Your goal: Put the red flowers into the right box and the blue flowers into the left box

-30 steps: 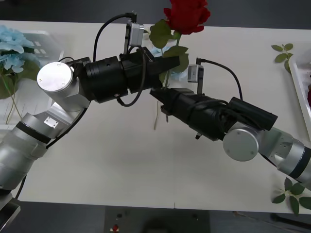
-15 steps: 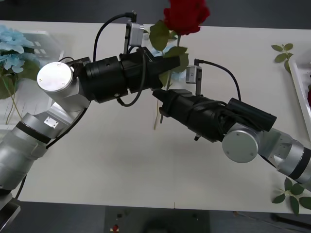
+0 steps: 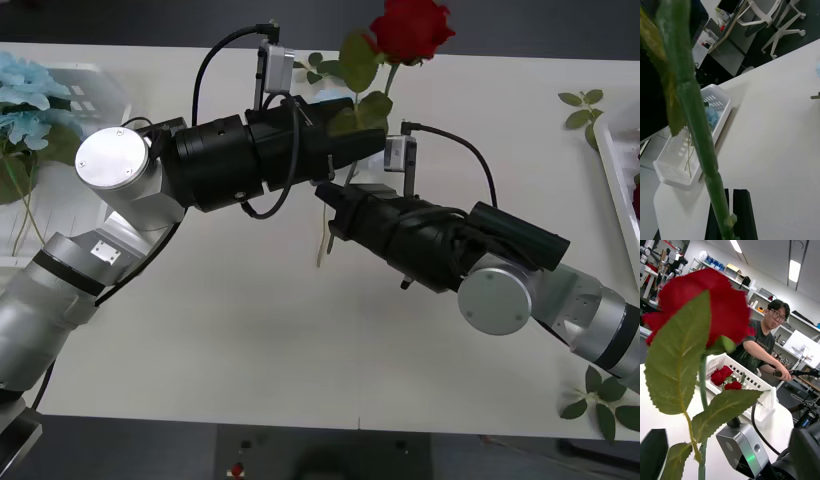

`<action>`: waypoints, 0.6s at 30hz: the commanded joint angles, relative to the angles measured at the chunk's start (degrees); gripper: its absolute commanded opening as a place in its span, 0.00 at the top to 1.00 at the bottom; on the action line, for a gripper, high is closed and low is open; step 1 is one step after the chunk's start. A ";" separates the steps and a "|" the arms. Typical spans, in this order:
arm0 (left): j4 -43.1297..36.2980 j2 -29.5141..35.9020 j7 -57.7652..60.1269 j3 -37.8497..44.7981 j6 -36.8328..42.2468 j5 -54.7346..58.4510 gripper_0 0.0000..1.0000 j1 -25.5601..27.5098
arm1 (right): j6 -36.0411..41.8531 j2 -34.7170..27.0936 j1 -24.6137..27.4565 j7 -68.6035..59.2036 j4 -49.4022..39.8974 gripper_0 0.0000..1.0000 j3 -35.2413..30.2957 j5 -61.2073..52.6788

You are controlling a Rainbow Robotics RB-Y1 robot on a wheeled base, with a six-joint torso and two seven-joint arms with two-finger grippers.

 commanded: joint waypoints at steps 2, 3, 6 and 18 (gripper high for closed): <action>-2.21 -0.05 -1.79 0.65 -0.16 0.87 0.00 -0.14 | -0.38 -9.45 -1.10 -4.97 -6.84 1.00 -0.61 -1.50; -2.21 -0.14 -1.79 0.65 -0.16 0.96 0.00 -0.14 | -0.03 -11.82 -1.01 -6.12 -8.33 1.00 -0.61 -1.76; -2.21 -0.05 -1.79 0.74 -0.16 1.22 0.00 -0.05 | 0.14 -16.75 -1.01 -8.75 -11.67 1.00 -0.61 -2.29; -2.21 4.69 5.77 0.83 -0.51 3.86 0.00 -1.11 | 7.53 -35.91 -1.01 -13.50 -17.56 1.00 -1.14 -3.43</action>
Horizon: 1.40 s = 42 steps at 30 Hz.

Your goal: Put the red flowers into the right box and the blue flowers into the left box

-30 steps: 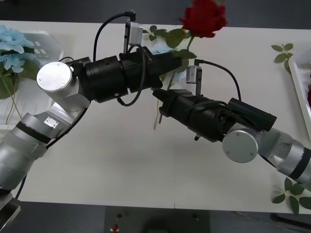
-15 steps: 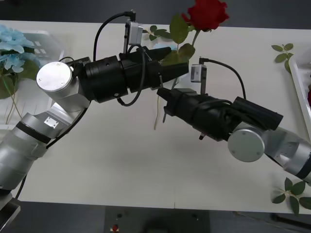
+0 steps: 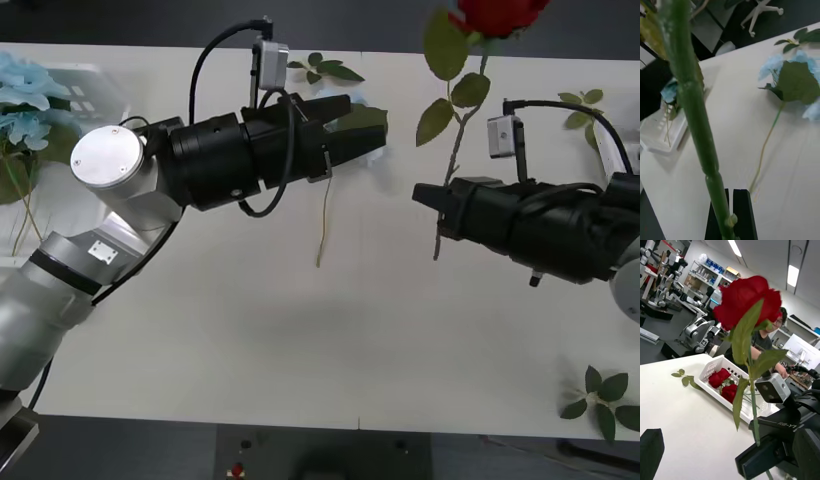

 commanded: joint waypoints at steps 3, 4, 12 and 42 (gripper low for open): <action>-2.15 7.11 9.66 1.52 -0.69 1.56 0.00 -2.25 | 4.82 -8.70 -1.02 -3.21 1.06 1.00 -2.04 -0.22; -2.06 8.43 11.33 1.70 -0.60 0.94 0.00 -2.51 | 5.44 -9.58 -1.02 -3.12 2.64 1.00 -2.56 0.05; -2.06 16.69 25.31 1.88 0.46 -8.37 0.00 -2.78 | 14.58 -13.80 -0.93 -3.30 13.27 1.00 -7.22 0.40; 0.05 15.11 97.99 -7.97 14.43 -62.87 0.00 -22.46 | 16.69 -3.69 4.17 -2.24 61.00 1.00 -8.72 21.49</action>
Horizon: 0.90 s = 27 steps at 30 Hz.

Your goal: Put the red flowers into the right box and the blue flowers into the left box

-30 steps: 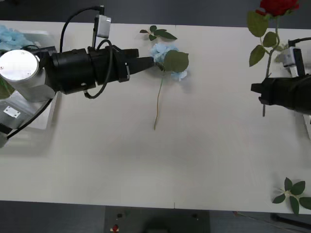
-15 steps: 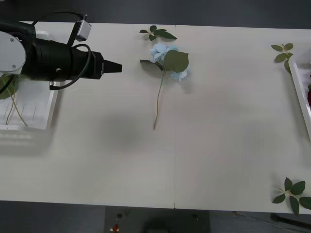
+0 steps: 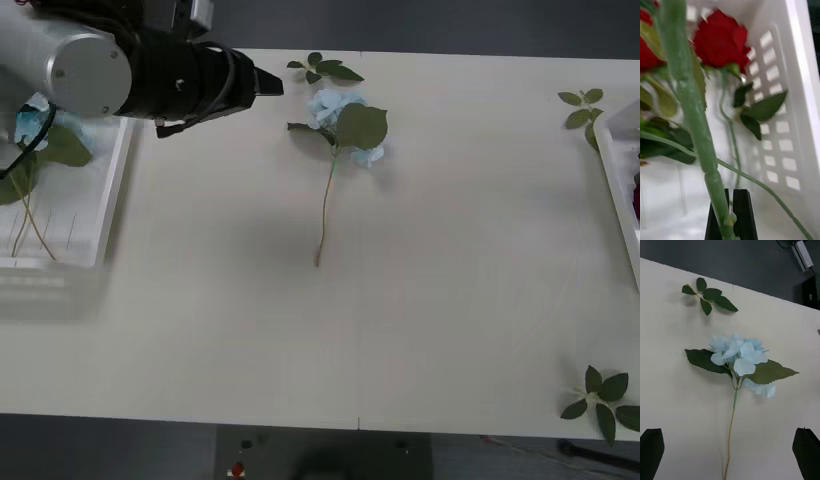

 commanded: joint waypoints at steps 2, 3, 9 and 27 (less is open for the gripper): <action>3.56 -3.77 7.14 -4.37 -0.05 -7.37 0.00 -6.82 | -7.12 6.46 -0.51 -0.63 11.06 1.00 -0.65 2.90; 4.09 -4.21 8.01 -4.99 -0.14 -8.51 0.00 -7.34 | -7.73 7.07 -0.69 -0.54 11.76 1.00 -0.65 3.16; 10.24 -9.57 11.27 -8.41 -0.23 -16.33 0.00 -10.16 | -8.70 9.36 -2.80 -0.80 15.54 0.31 -0.65 5.09; 28.52 -23.81 13.46 -17.03 -1.37 -29.69 0.00 -15.08 | -5.10 4.61 -7.19 -0.72 4.11 0.14 -0.74 -2.73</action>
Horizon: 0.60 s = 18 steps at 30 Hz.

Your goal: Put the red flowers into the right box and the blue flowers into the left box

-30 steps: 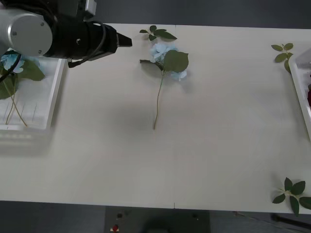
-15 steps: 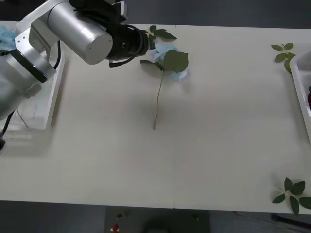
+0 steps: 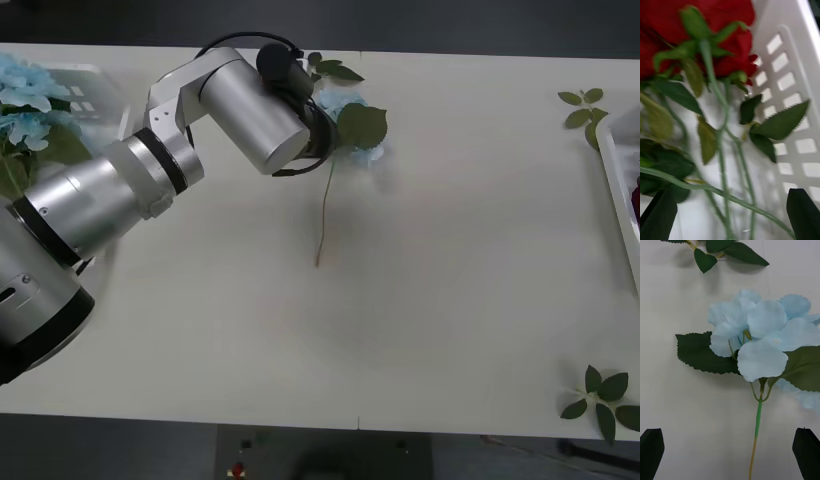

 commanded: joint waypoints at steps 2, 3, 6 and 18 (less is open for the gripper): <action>3.95 -3.81 1.90 0.86 -2.54 -3.79 0.00 -2.46 | 9.75 -7.80 -6.70 -0.36 -11.52 0.14 -0.71 -7.14; 4.56 -4.17 1.90 0.78 -2.72 -4.31 0.00 -2.37 | 11.16 -8.42 -7.49 -0.19 -12.84 0.14 -0.71 -7.93; 7.81 -6.71 1.90 0.78 -3.86 -6.69 0.00 -2.46 | 19.24 -11.32 -10.92 0.08 -19.43 0.14 -2.73 -13.64; 15.63 -12.78 2.43 0.60 -5.62 -13.54 0.00 -2.37 | 53.61 -5.87 -12.59 0.95 -32.17 0.14 -27.34 -22.96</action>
